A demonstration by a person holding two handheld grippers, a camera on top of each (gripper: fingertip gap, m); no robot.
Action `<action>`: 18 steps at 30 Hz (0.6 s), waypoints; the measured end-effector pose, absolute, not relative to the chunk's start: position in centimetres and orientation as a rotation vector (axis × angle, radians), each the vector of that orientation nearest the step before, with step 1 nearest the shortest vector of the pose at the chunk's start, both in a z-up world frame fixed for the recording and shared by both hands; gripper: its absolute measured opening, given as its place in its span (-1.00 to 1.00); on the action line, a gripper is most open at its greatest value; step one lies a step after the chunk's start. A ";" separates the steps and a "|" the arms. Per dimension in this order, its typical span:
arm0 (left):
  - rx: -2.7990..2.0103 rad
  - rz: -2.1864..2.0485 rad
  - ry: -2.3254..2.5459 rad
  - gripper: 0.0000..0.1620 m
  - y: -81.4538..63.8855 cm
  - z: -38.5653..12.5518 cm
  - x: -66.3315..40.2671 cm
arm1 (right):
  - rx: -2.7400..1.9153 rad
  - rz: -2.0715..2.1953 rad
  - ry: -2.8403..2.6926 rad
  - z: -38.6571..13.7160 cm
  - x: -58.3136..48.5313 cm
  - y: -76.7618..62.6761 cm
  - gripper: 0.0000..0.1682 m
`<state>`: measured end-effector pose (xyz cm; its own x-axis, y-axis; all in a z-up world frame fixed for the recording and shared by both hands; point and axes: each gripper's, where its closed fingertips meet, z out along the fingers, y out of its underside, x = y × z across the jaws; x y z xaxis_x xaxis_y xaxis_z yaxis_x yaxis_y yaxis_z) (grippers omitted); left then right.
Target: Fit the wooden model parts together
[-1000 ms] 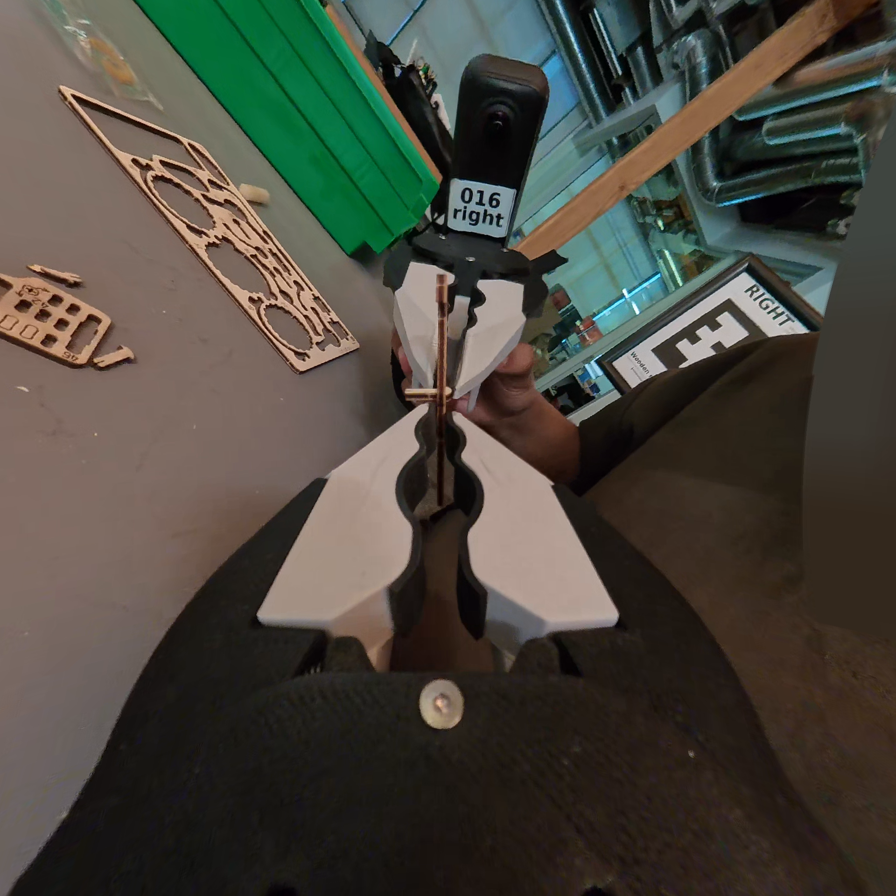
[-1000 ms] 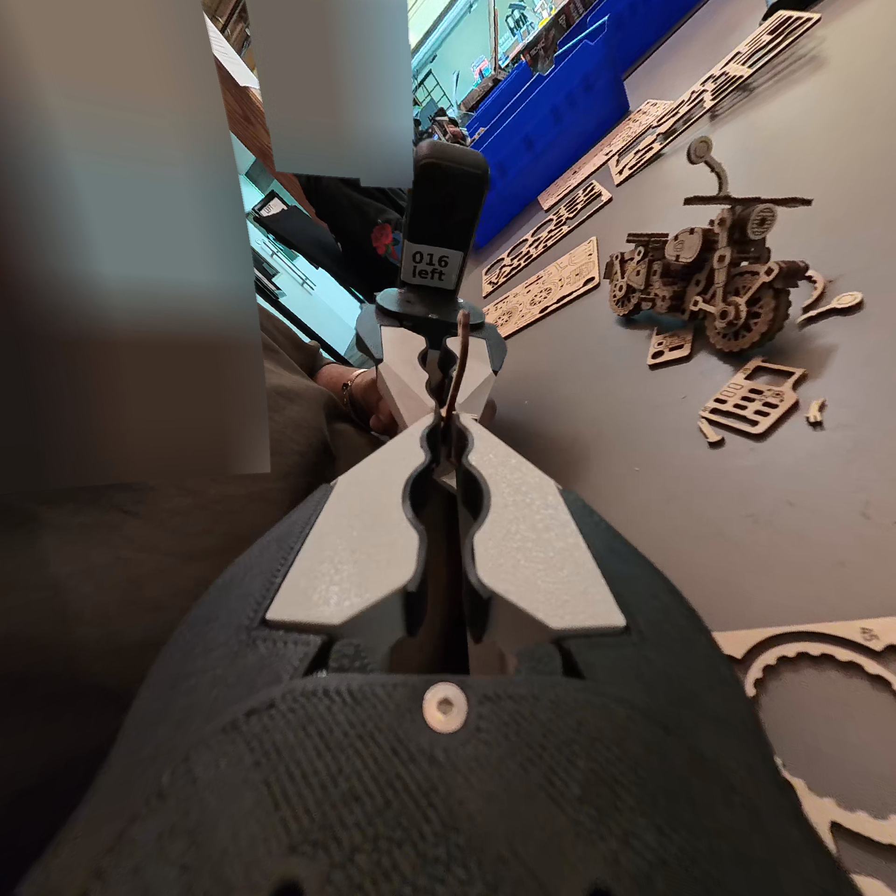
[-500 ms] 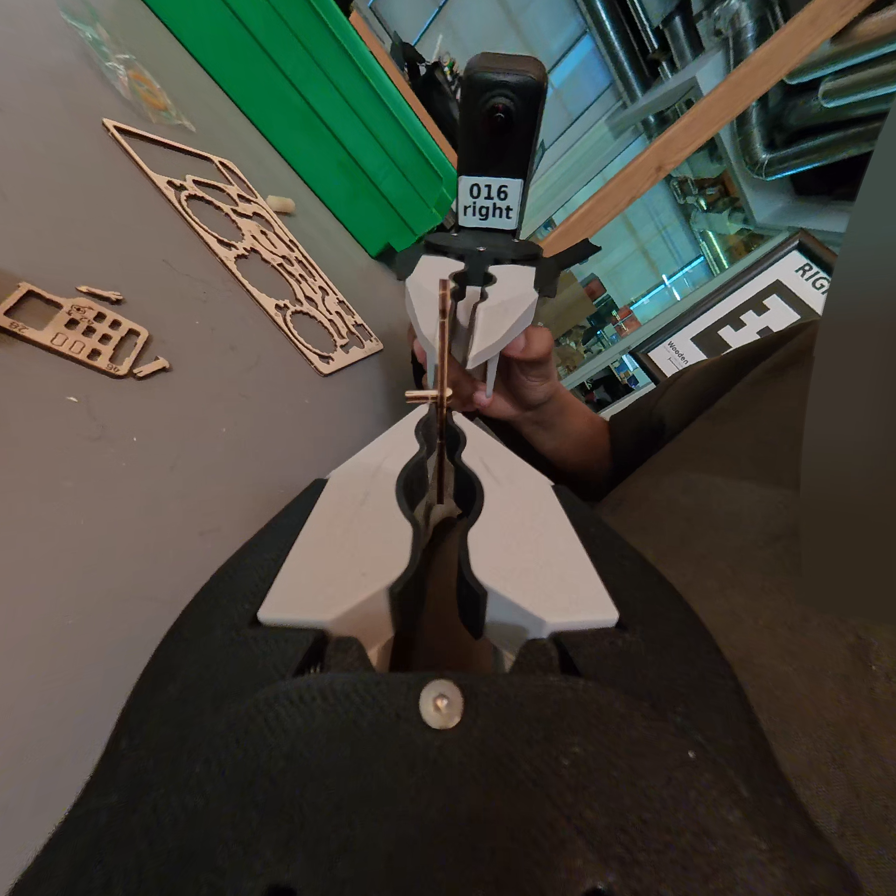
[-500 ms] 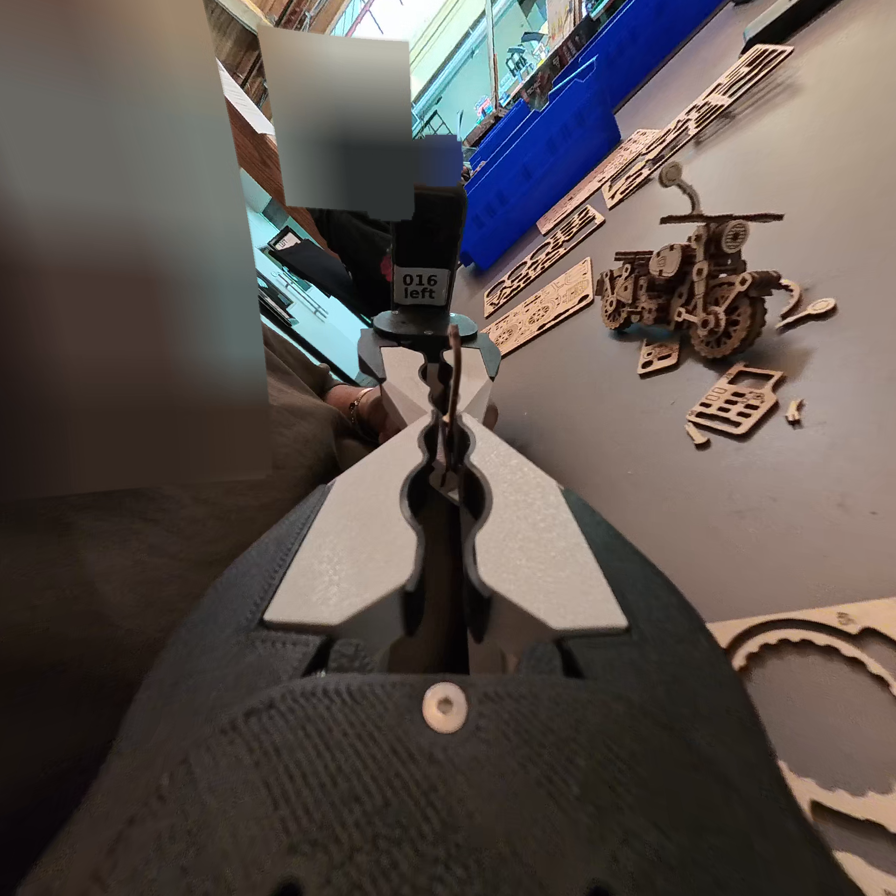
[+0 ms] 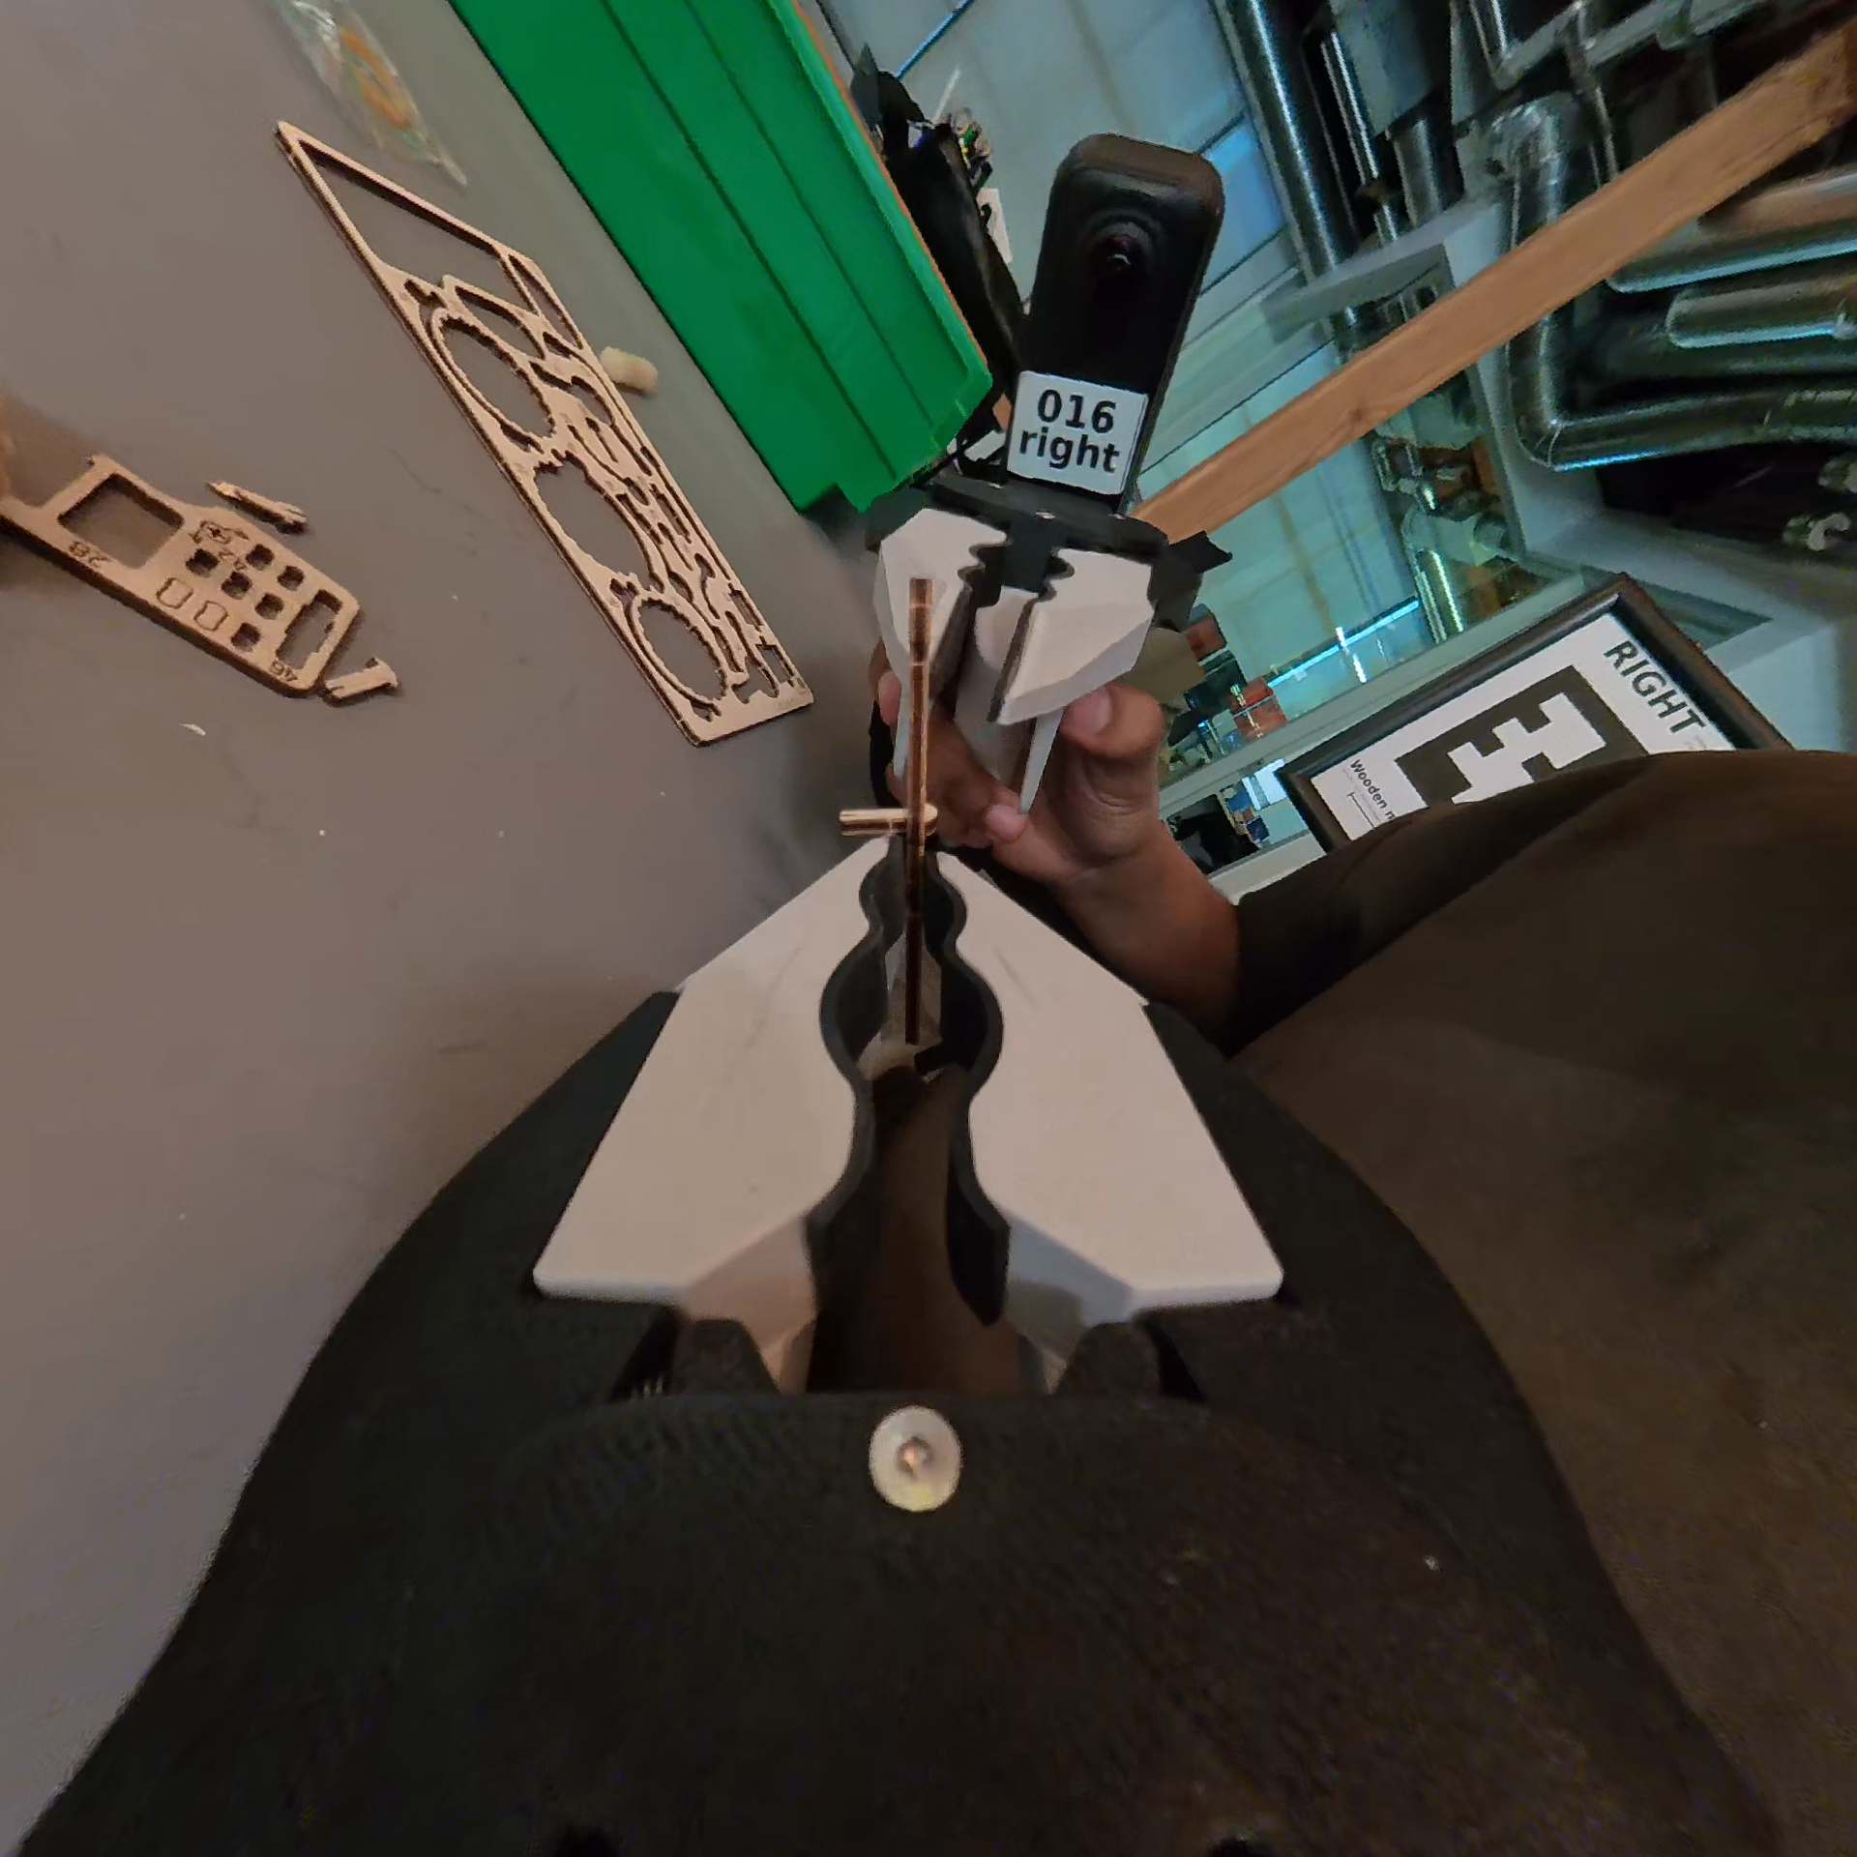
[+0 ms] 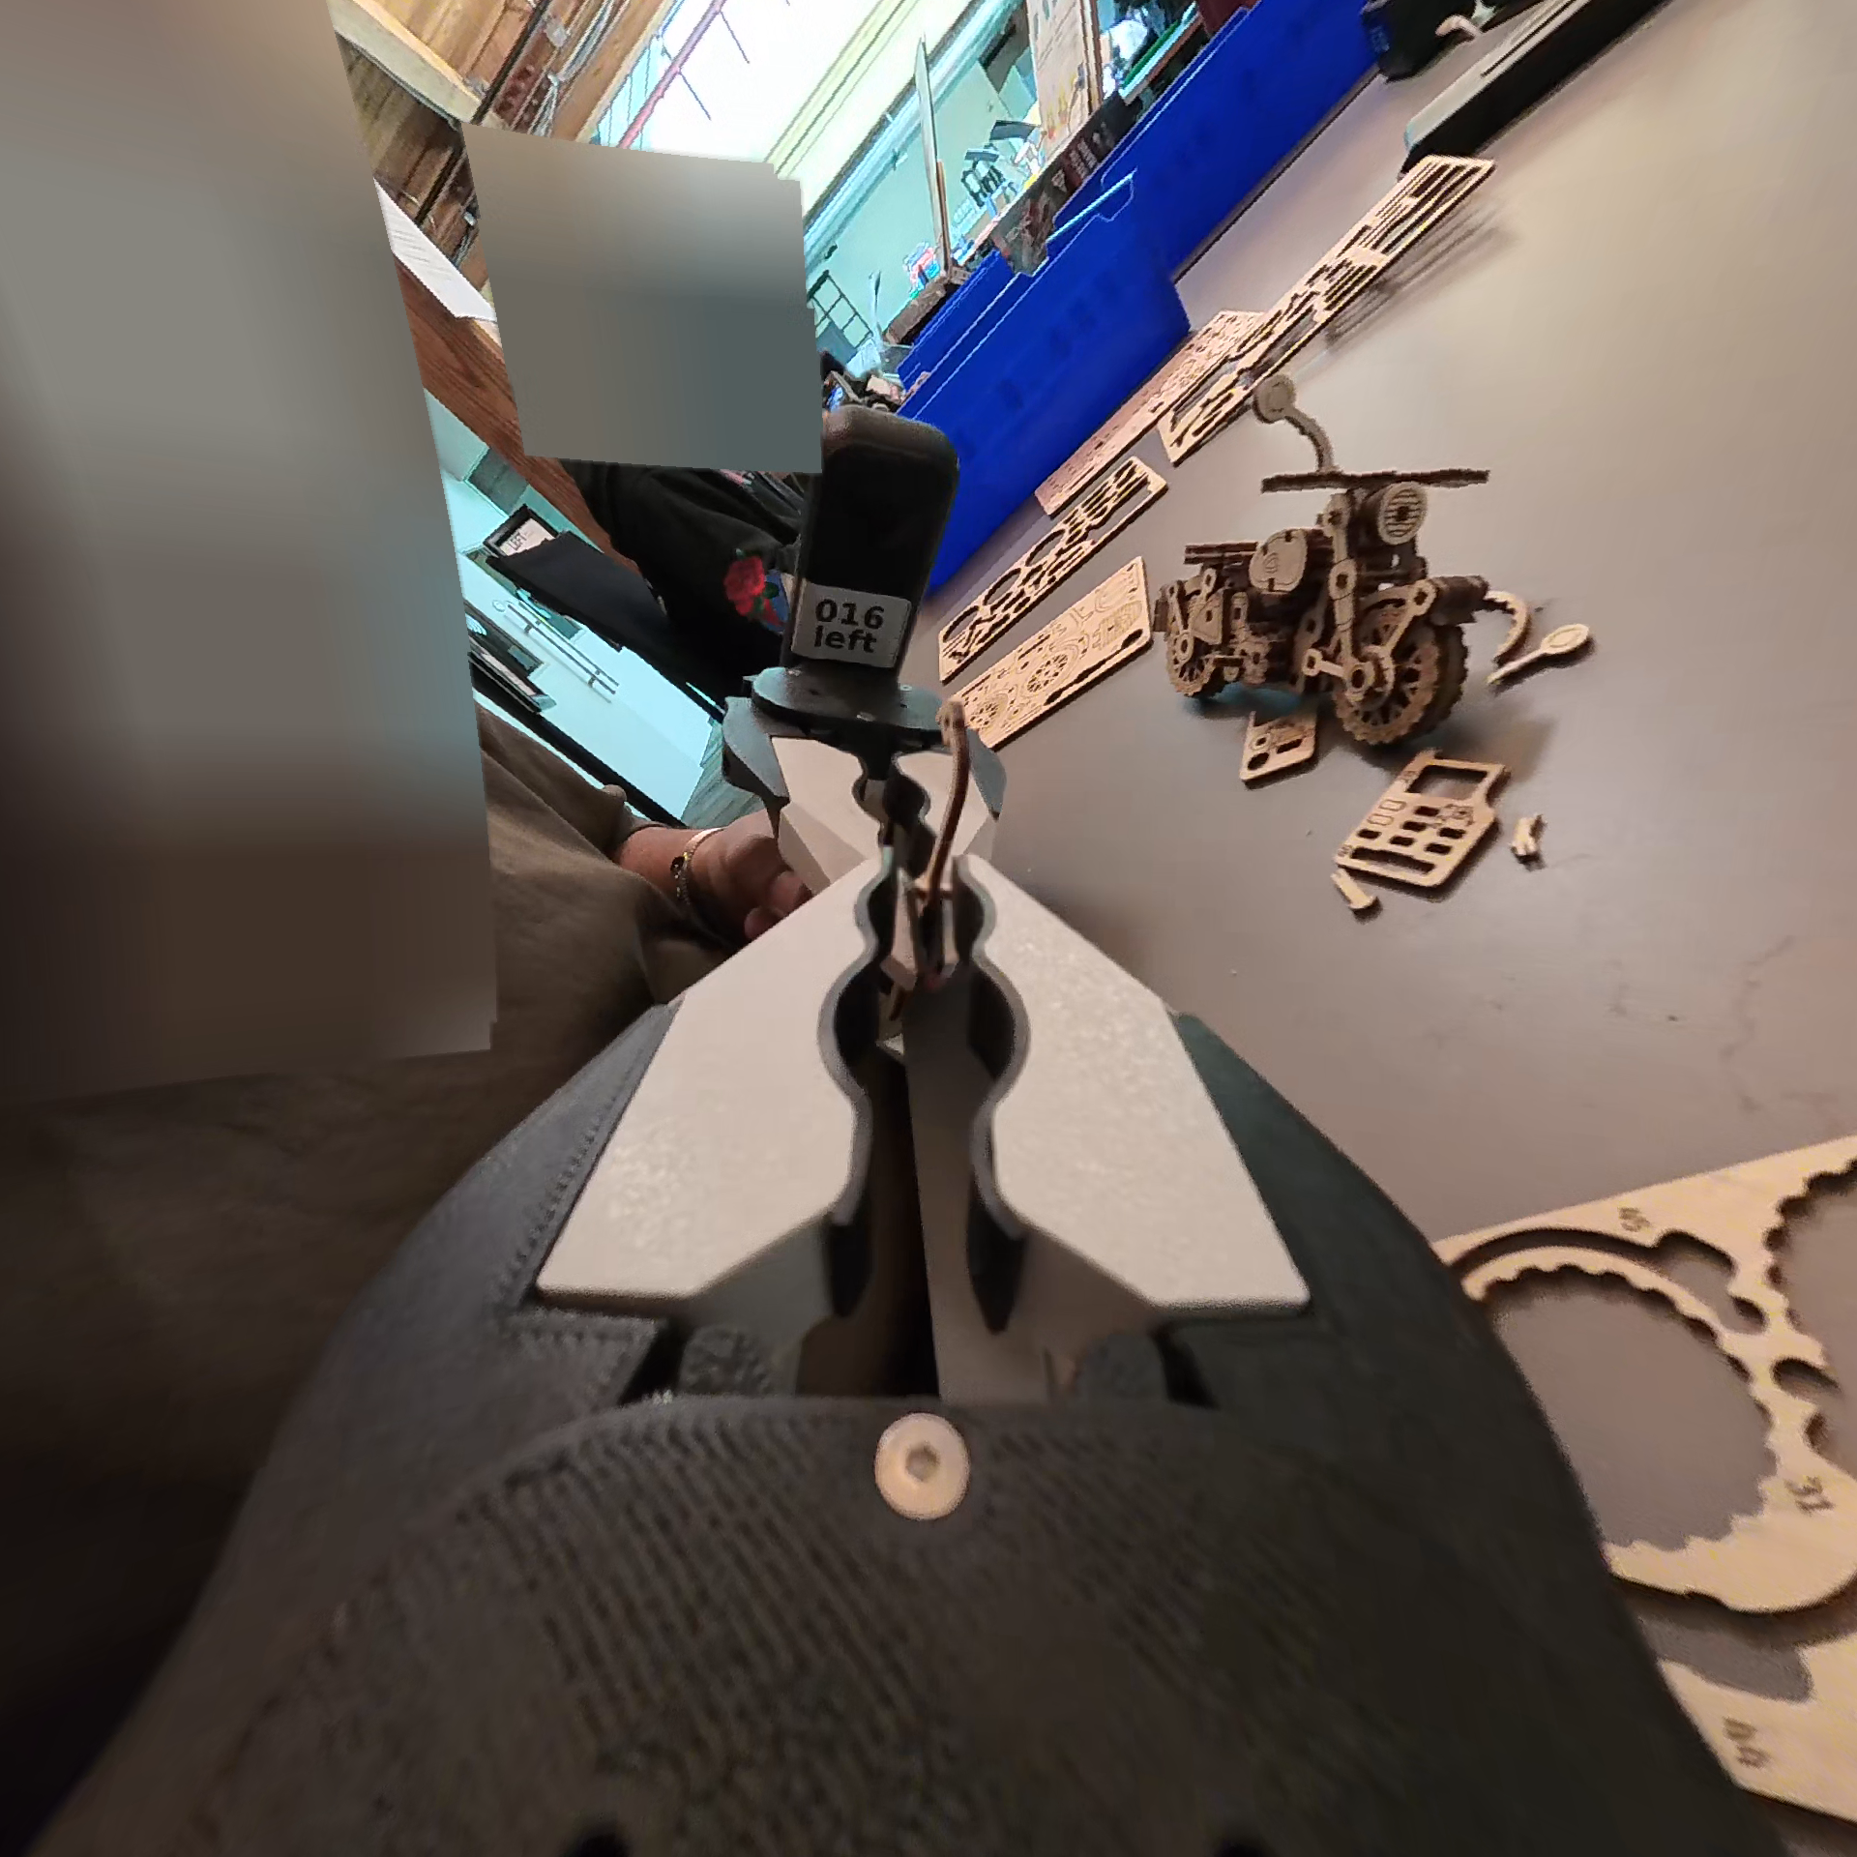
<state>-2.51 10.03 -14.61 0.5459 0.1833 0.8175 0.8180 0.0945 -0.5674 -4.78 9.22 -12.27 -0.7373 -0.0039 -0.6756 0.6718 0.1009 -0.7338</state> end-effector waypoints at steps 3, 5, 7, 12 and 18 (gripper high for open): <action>-1.427 -0.618 -0.927 -1.00 10.2 -14.7 -2.3 | 0.693 -1.675 1.872 -12.7 -5.2 9.2 -0.90; -1.428 -0.631 -0.927 -1.00 10.3 -14.7 -2.2 | 0.698 -1.670 1.867 -12.8 -5.1 9.1 -0.90; -1.429 -0.643 -0.926 -1.00 10.4 -14.8 -2.1 | 0.691 -1.667 1.855 -12.7 -4.9 8.8 -0.89; -1.432 -0.681 -0.920 -1.00 10.7 -14.8 -1.7 | 0.698 -1.637 1.820 -12.8 -4.5 8.2 -0.87; -1.441 -0.687 -0.917 -1.00 11.1 -14.9 -1.4 | 0.736 -1.599 1.785 -13.1 -4.4 8.0 -0.98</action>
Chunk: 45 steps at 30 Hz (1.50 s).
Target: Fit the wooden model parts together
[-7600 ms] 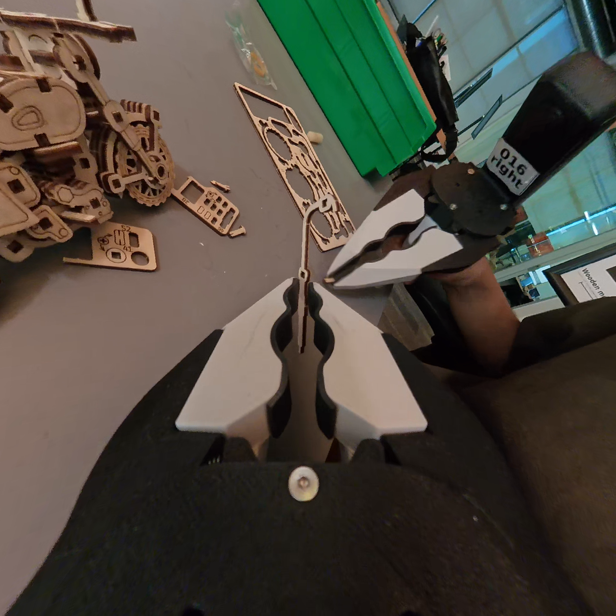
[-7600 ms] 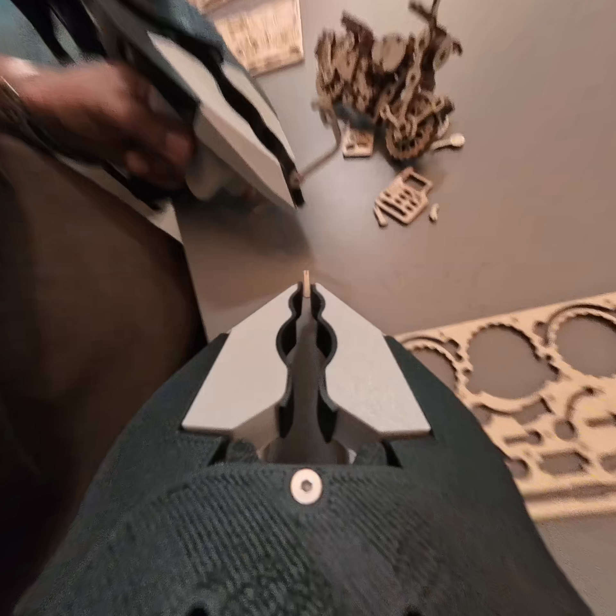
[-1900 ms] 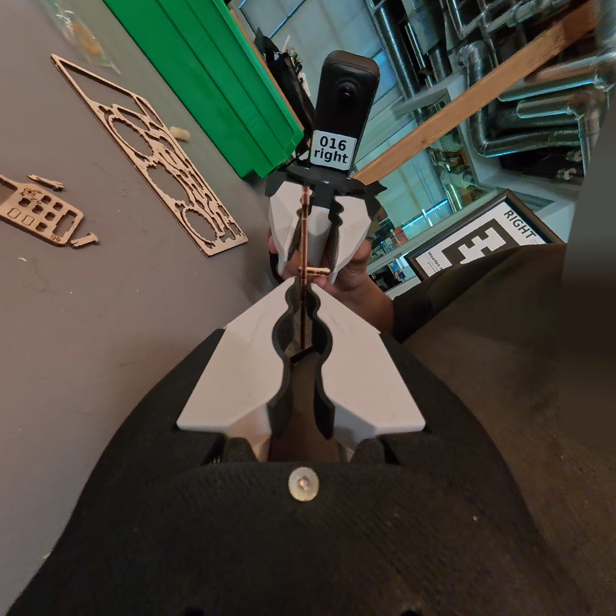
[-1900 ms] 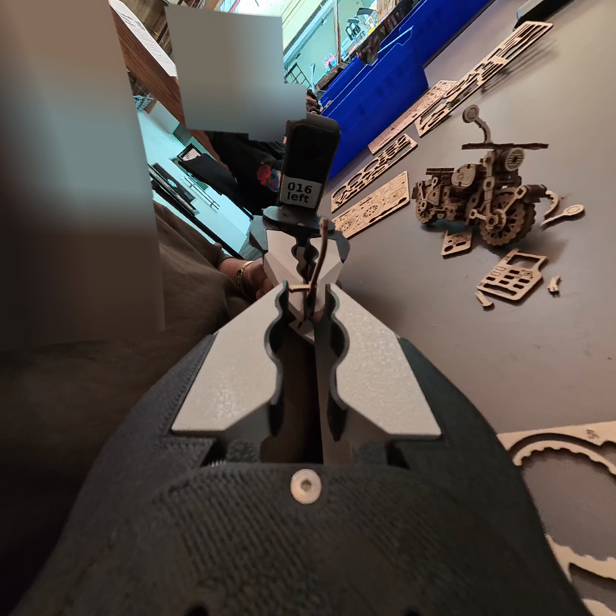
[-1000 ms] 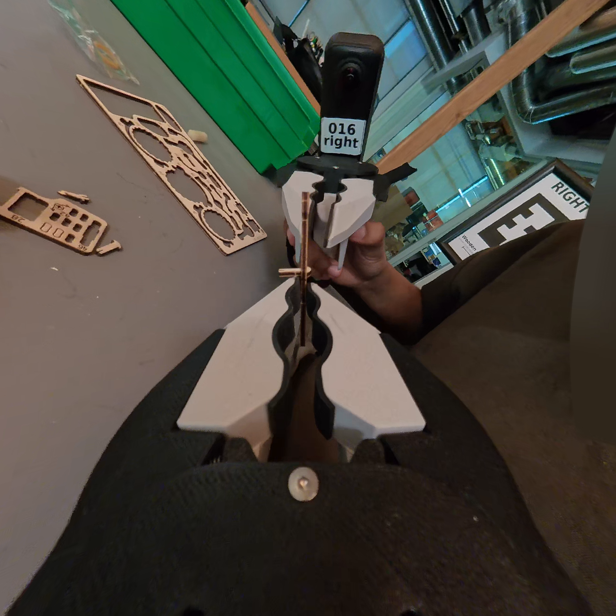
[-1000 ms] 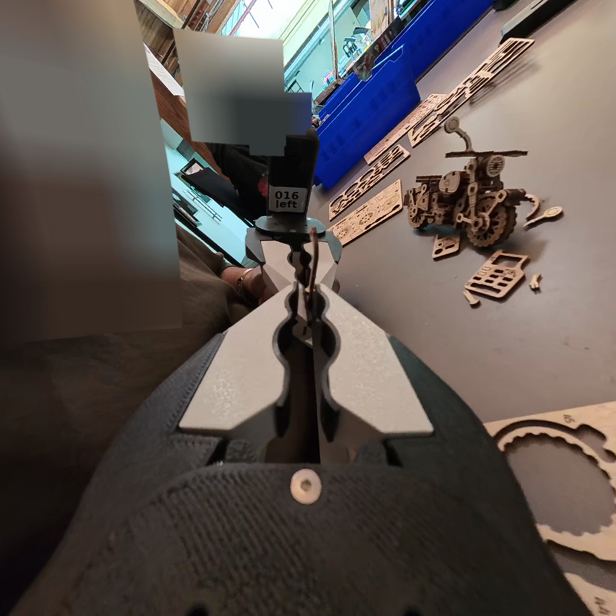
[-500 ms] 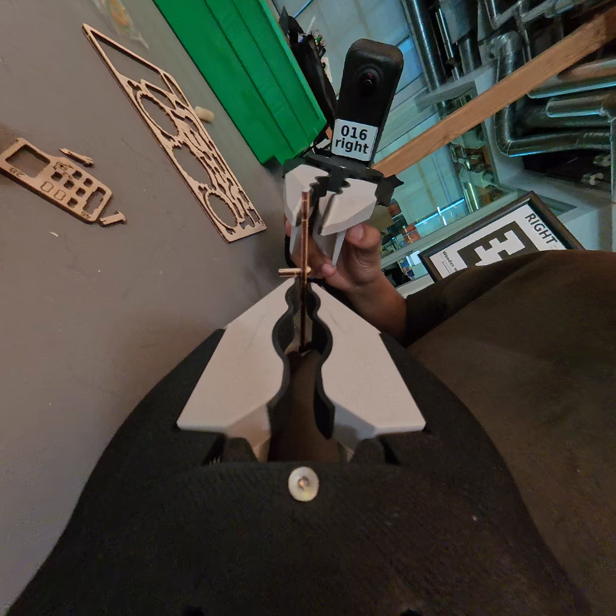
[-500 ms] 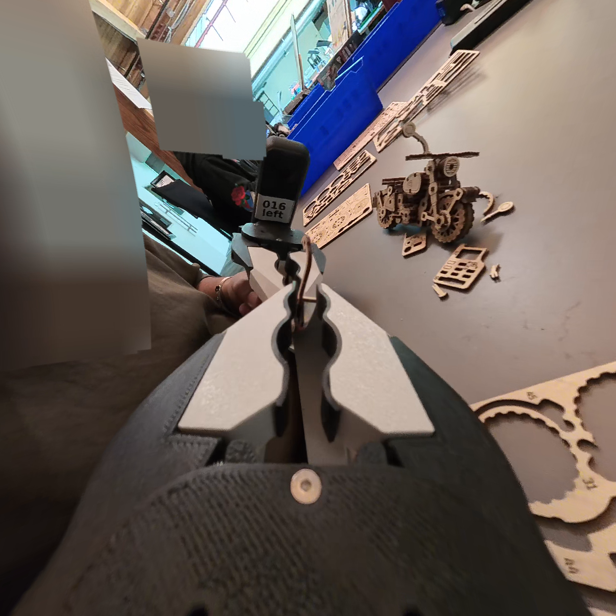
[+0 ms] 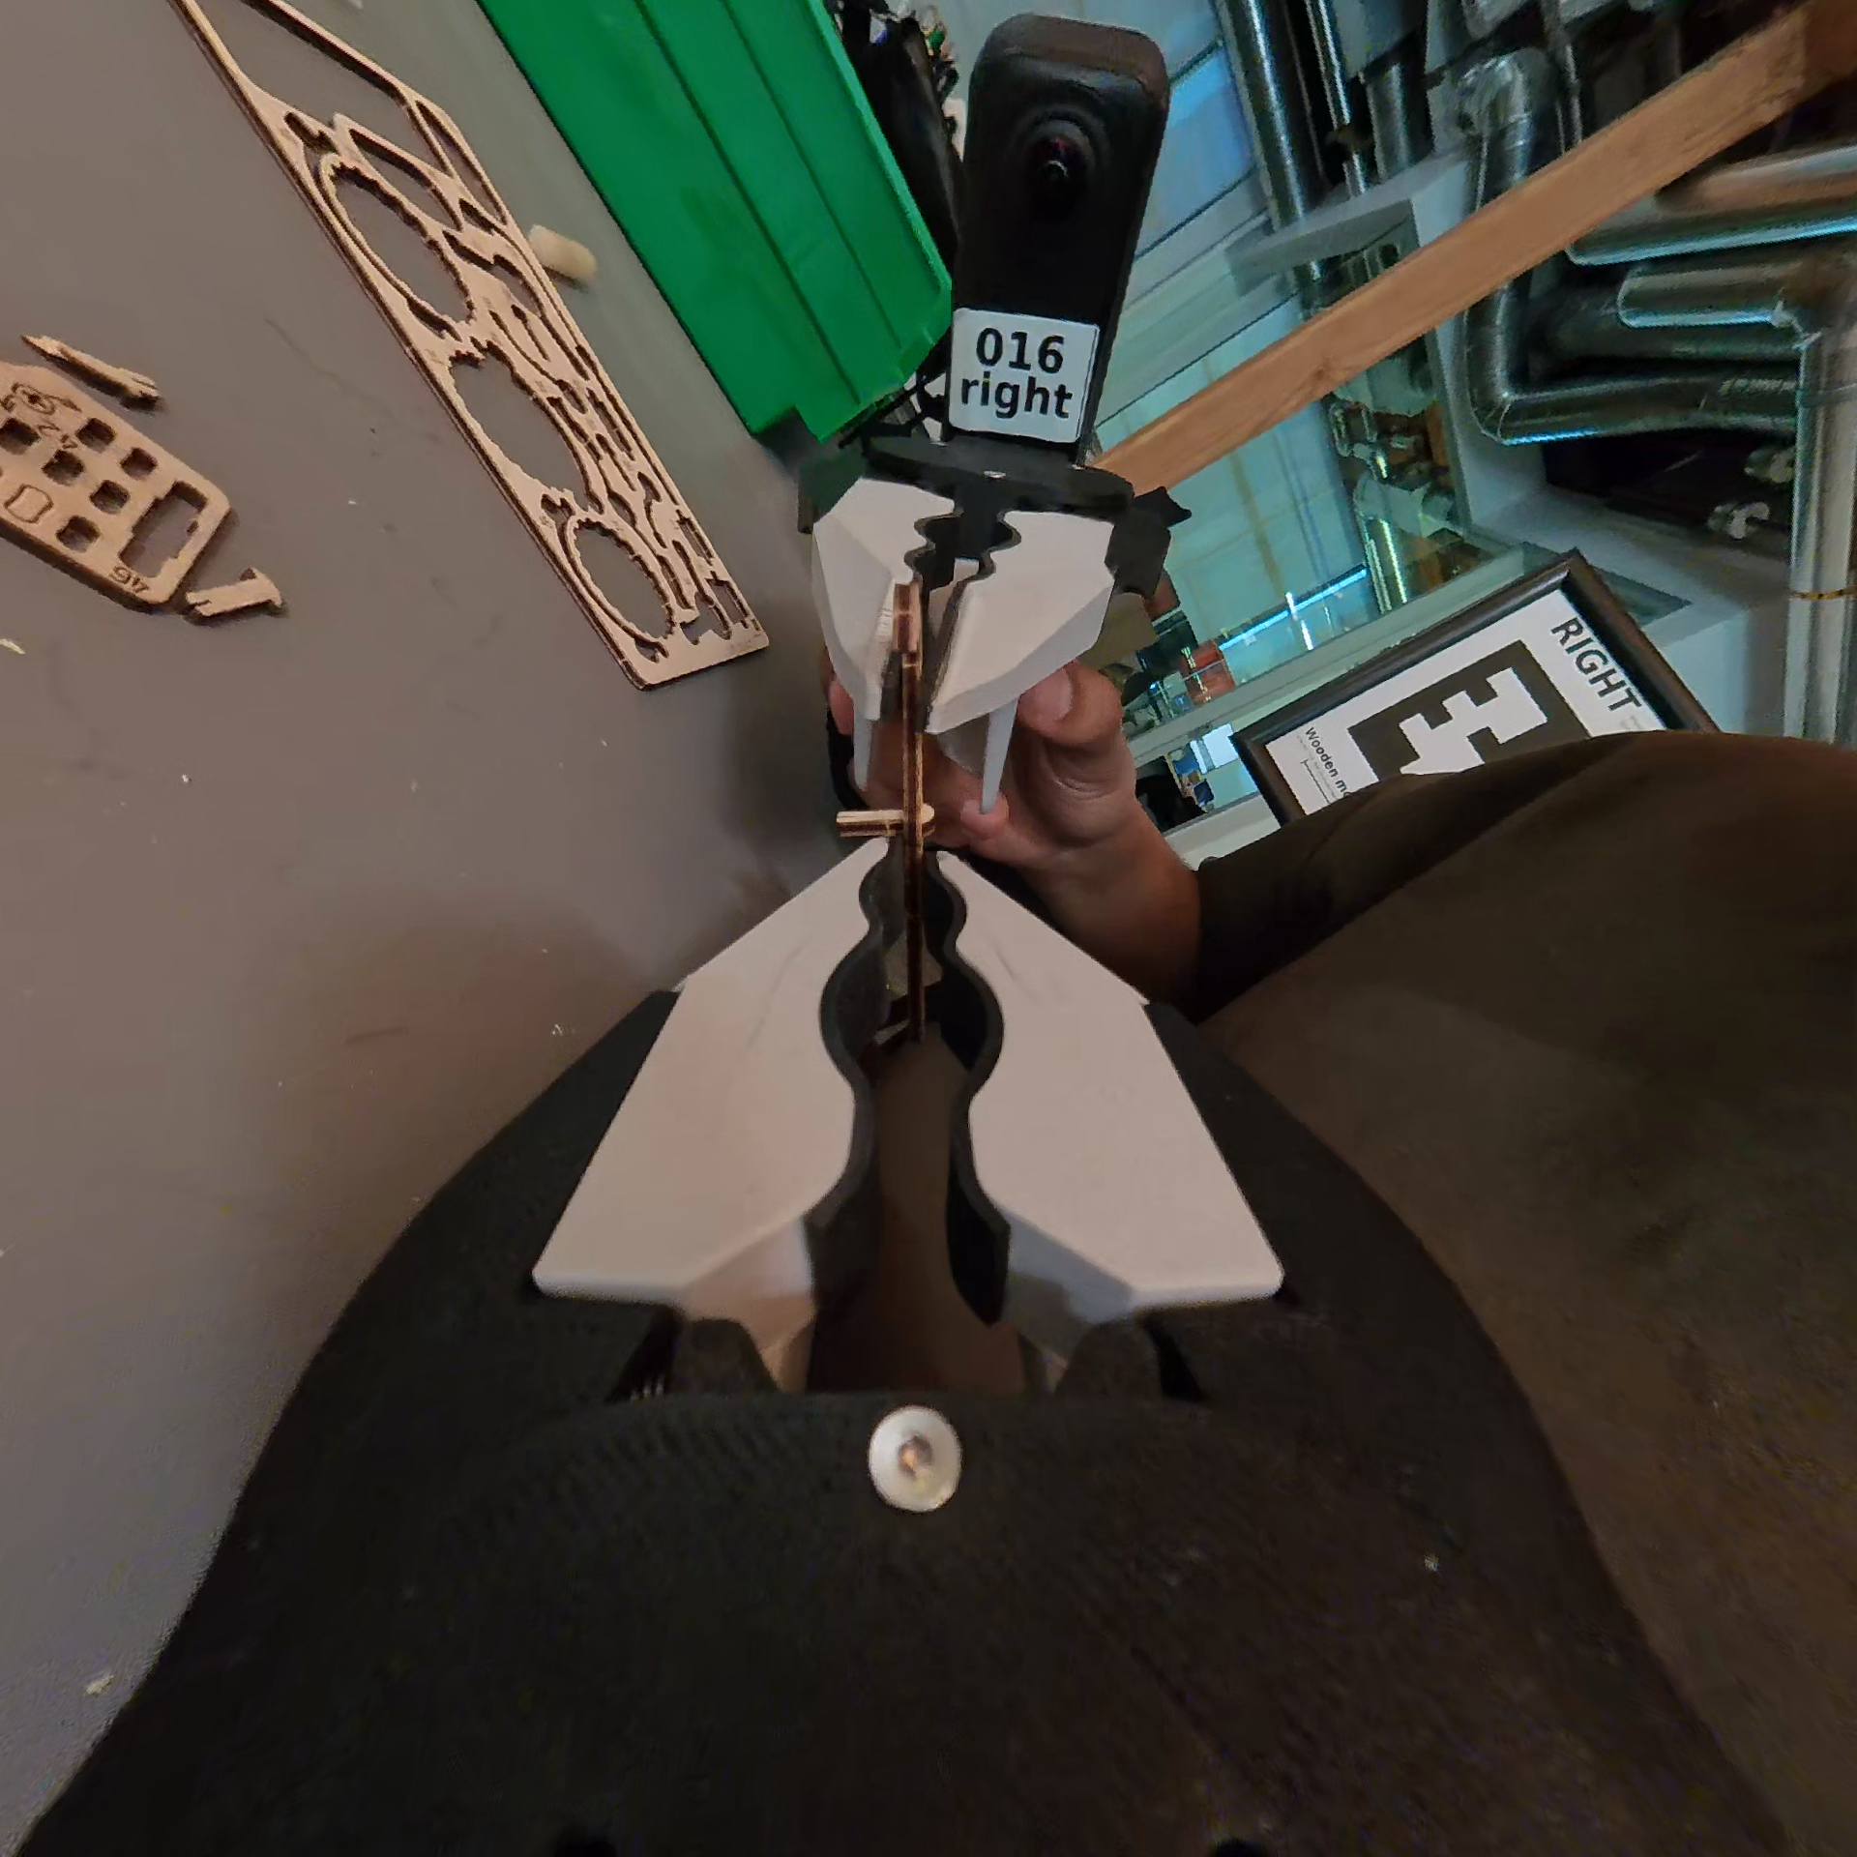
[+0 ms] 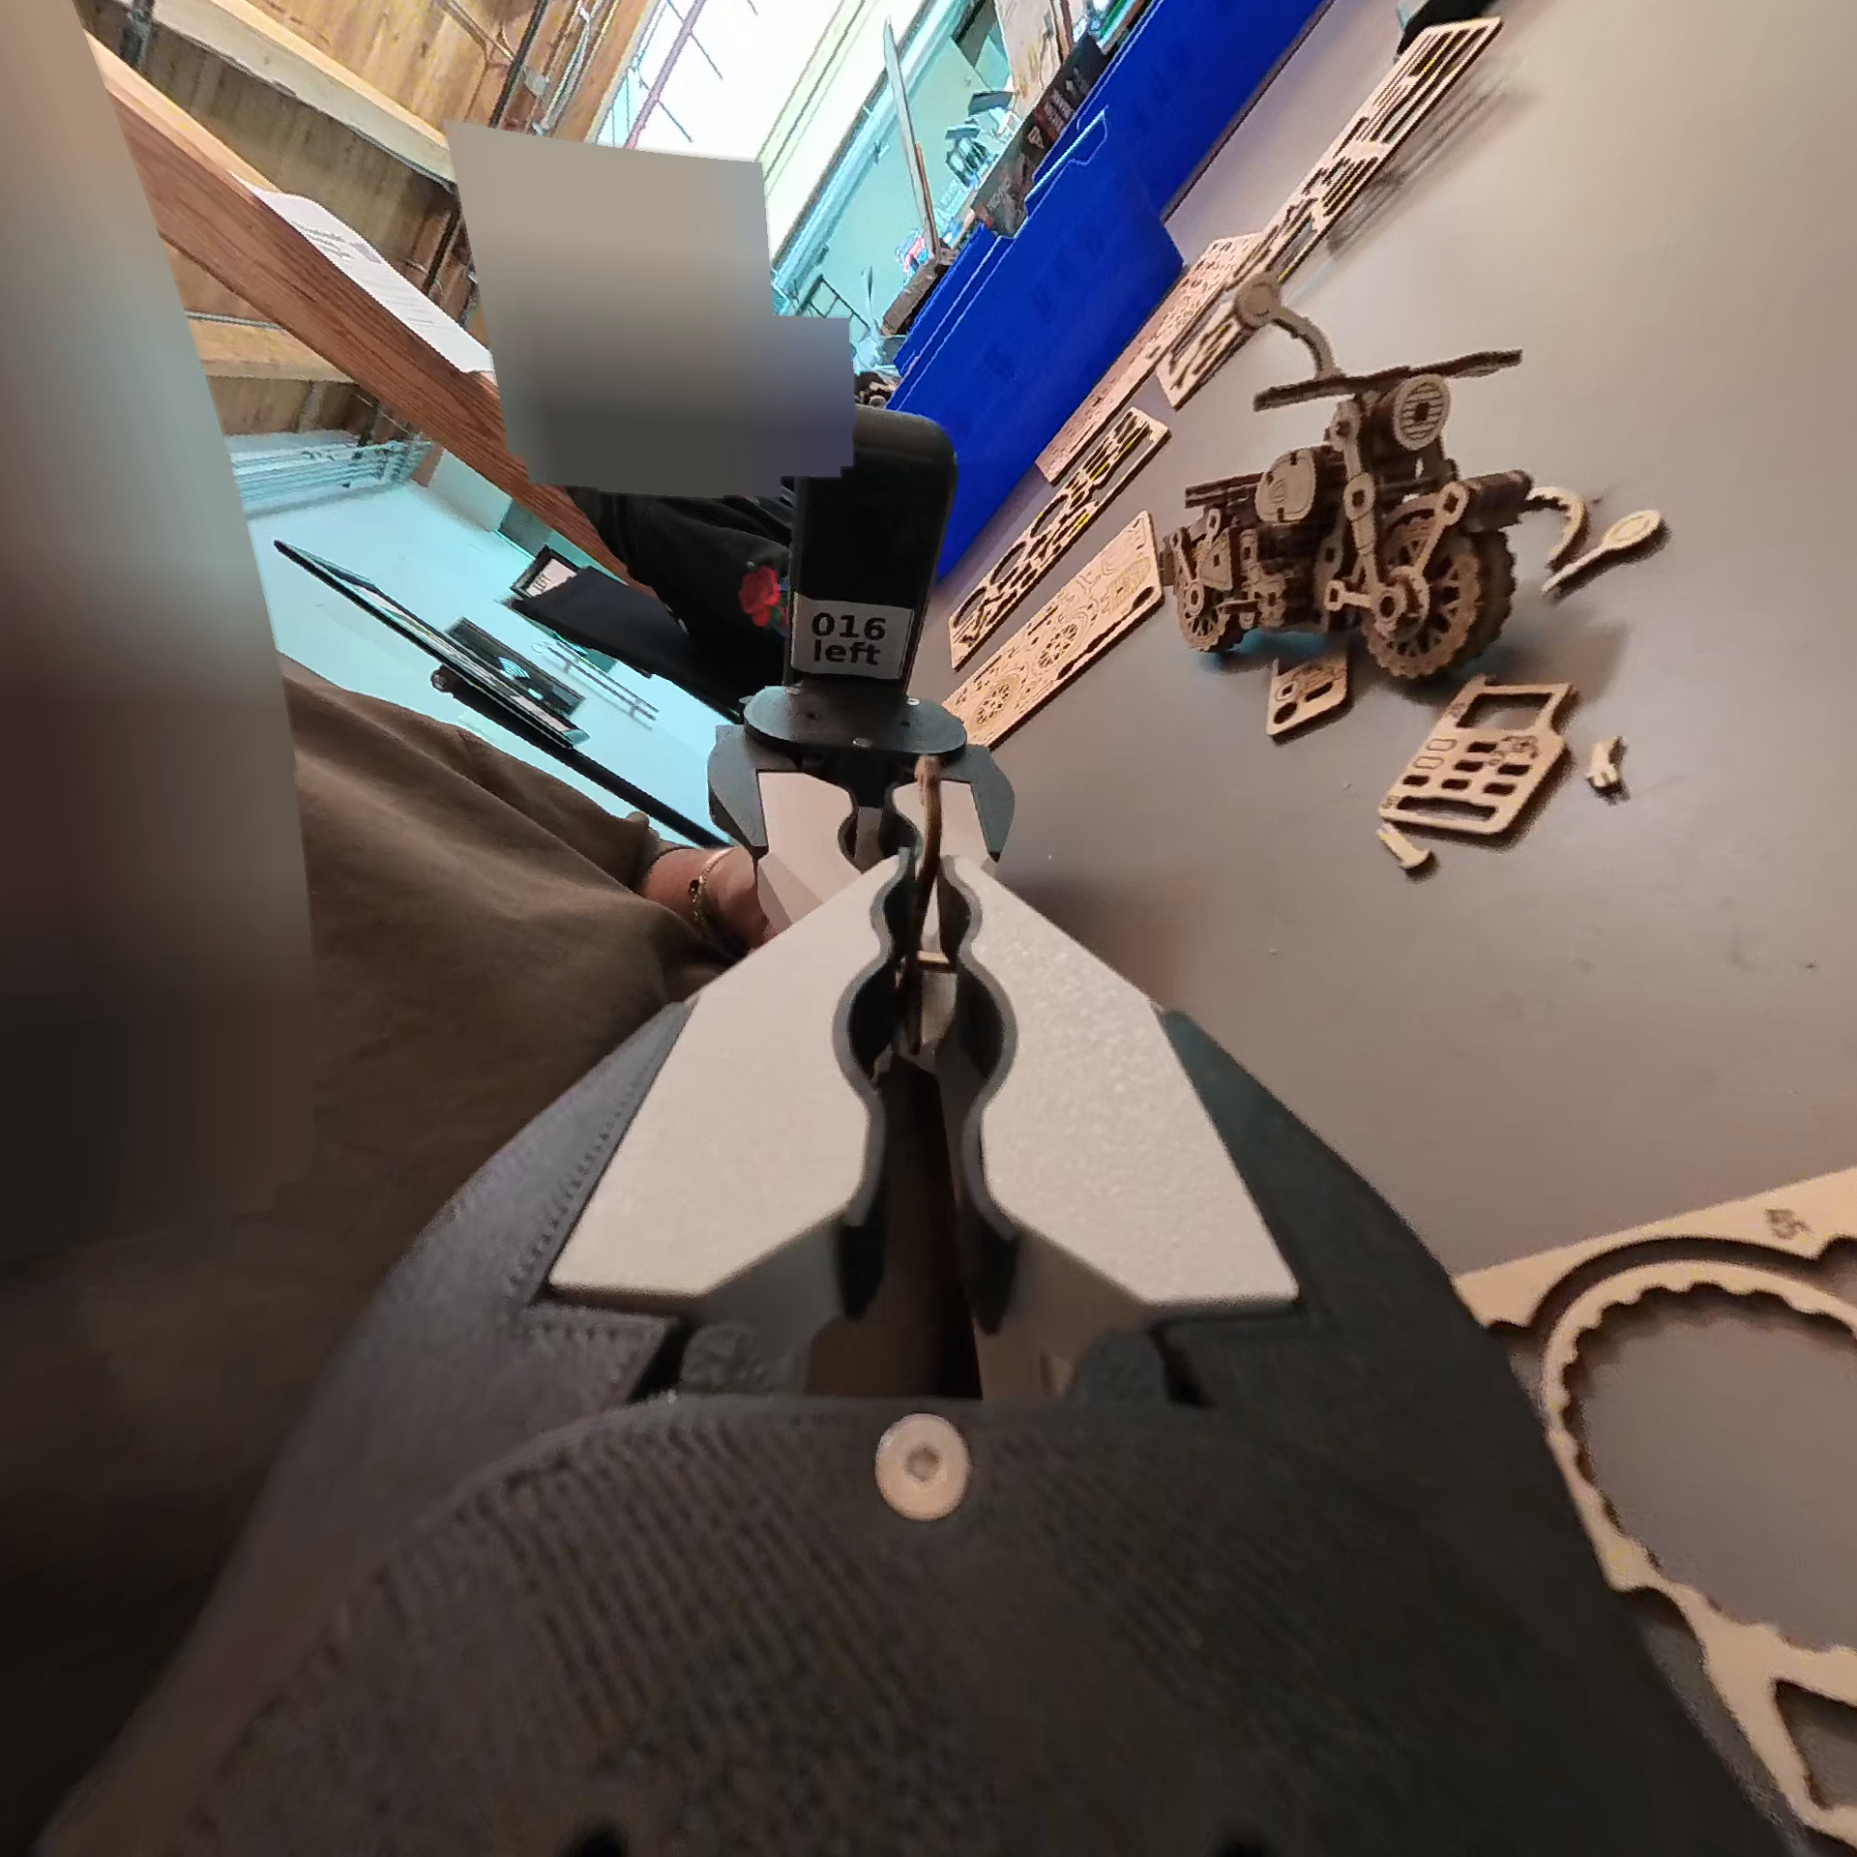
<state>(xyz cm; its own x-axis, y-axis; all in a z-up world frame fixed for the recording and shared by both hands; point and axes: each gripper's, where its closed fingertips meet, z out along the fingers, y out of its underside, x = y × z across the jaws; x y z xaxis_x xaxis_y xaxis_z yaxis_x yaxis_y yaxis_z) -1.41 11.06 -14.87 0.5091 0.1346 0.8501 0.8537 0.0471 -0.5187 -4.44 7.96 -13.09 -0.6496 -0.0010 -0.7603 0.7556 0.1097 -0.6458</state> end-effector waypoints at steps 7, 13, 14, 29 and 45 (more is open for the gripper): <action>-1.436 -0.708 -0.922 -0.92 11.1 -14.9 -1.3 | 0.812 -1.542 1.620 -12.9 -4.9 8.5 -1.00; -1.470 -0.648 -0.926 -0.88 10.2 -15.2 -2.0 | 0.855 -1.502 1.564 -13.1 -5.6 9.8 -1.00; -1.469 -0.612 -0.927 -0.88 9.8 -15.1 -2.5 | 0.866 -1.477 1.565 -13.3 -5.5 10.0 -1.00; -1.677 -0.140 -0.607 -0.82 9.1 -13.8 -2.5 | 0.830 -1.133 1.507 -14.8 -1.7 9.8 -0.99; -1.763 -0.121 -0.491 -0.78 10.0 -14.2 -0.7 | 0.760 -1.049 1.441 -14.3 0.0 9.7 -0.99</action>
